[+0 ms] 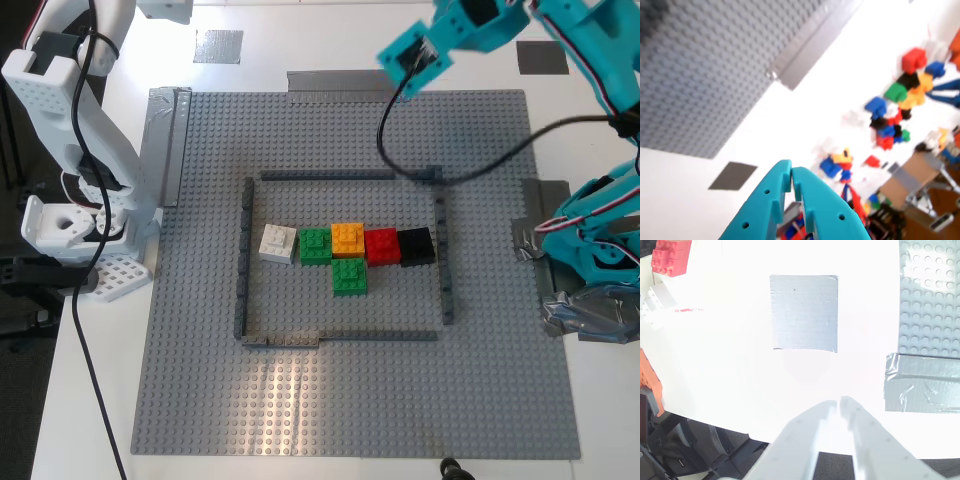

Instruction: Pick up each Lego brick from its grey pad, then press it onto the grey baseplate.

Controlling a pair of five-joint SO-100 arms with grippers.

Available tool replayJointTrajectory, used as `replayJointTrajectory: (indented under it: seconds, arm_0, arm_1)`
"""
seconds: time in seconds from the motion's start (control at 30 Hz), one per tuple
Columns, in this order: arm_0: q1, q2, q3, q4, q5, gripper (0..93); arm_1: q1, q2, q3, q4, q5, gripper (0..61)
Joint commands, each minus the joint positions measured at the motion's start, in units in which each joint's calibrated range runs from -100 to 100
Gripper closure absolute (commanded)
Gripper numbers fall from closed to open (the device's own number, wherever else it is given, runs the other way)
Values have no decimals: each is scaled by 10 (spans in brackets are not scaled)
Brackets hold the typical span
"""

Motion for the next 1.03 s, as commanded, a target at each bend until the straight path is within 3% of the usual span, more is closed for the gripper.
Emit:
replayJointTrajectory:
  seconds: [0.0, 0.2, 0.43, 0.87, 1.0]
  arm_0:
    - [114, -21, -16, -41, -3, 927]
    - [238, -21, -13, -38, -3, 927]
    - [367, -25, 65, -38, 3, 927]
    - [387, -31, 96, -33, 20, 927]
    - [381, -31, 109, 39, 20, 927]
  arm_1:
    - [-4, -58, -13, 3, 3, 612]
    - [-5, -58, -10, -1, 0, 612]
    - [-5, -71, 17, -10, 1, 612]
    - [-7, -95, 46, -17, -2, 612]
    - [-9, -94, 49, -19, -3, 612]
